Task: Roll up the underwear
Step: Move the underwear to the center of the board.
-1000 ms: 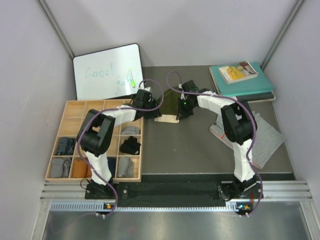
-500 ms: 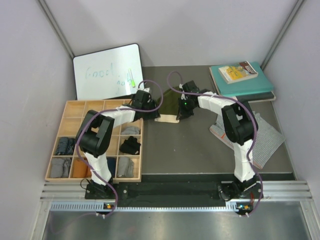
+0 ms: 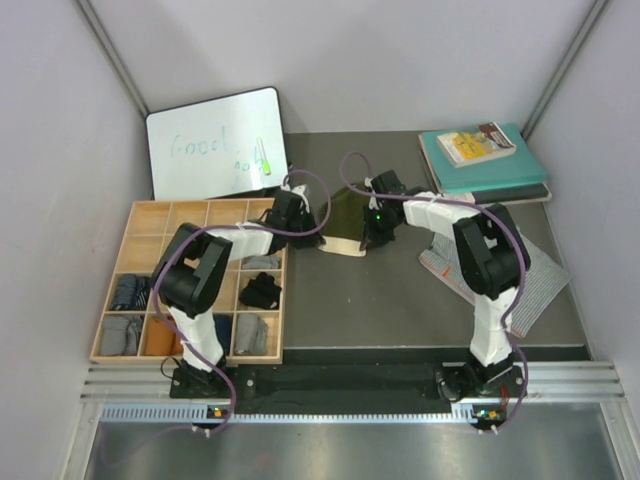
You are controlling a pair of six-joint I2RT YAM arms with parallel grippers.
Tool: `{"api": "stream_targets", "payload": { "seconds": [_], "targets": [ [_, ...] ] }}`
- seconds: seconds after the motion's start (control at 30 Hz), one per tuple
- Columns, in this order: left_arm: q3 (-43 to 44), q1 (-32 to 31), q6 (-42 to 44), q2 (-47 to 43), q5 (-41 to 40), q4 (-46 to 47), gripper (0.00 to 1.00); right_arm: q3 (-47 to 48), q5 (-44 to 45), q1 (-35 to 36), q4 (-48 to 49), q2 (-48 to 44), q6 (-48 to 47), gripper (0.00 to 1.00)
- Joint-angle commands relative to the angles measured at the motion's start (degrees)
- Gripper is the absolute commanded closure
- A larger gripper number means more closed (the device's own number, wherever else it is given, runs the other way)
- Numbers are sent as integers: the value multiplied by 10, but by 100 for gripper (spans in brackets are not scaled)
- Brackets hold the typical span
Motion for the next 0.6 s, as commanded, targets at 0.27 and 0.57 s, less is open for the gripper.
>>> {"api": "stream_targets", "payload": {
  "seconds": [0.27,0.57],
  "targets": [
    [-175,-122,-93,-157,5,-9,100,-245,4,34,-37,-229,10,100],
    [-314,-197,-216,-249,-53,56,100,-333,9,58,-16,-441,87,53]
  ]
}}
